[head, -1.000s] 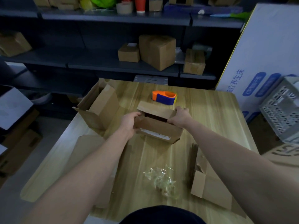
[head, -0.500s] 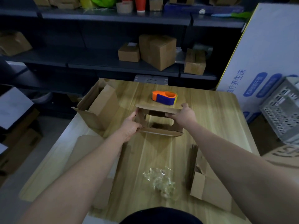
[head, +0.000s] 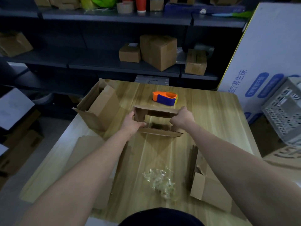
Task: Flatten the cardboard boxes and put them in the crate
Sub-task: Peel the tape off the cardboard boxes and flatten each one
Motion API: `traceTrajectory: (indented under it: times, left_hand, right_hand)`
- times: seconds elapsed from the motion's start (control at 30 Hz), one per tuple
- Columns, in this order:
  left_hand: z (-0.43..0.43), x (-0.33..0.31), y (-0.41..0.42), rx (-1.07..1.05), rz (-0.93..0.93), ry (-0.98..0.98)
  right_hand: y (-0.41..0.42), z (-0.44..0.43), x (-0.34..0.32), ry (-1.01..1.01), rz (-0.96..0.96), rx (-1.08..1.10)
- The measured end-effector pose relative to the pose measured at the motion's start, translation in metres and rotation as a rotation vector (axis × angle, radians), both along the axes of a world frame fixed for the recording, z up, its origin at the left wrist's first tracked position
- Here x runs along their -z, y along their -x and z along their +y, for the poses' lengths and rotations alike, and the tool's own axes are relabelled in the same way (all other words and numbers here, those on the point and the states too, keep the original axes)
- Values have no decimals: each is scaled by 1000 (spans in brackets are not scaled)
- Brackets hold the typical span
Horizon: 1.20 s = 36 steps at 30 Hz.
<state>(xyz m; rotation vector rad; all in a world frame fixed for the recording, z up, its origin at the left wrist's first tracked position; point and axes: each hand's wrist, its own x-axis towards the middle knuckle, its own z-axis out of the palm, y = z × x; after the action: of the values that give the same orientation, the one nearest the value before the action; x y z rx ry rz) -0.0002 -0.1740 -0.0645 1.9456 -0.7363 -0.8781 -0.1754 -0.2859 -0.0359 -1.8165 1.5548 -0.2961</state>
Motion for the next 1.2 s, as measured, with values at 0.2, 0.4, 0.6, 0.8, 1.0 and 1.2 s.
traceTrajectory:
  times: [0.2, 0.4, 0.6, 0.8, 1.0, 1.2]
  left_hand:
    - [-9, -10, -12, -26, -10, -28]
    - [-11, -16, -3, -120, -198, -168]
    - [-2, -11, -2, -243, -22, 116]
    - [-6, -9, -17, -367, 249, 188]
    - [-4, -9, -24, -390, 508, 268]
    - [-1, -11, -19, -418, 751, 348]
  right_hand:
    - [16, -12, -28, -186, -142, -137]
    - [18, -10, -39, -270, -150, -203]
    - [16, -10, -43, -487, -207, -238]
    - [19, -9, -33, -500, -315, -157]
    - [21, -6, -20, -573, -243, -232]
    - [16, -21, -11, -347, -221, -60]
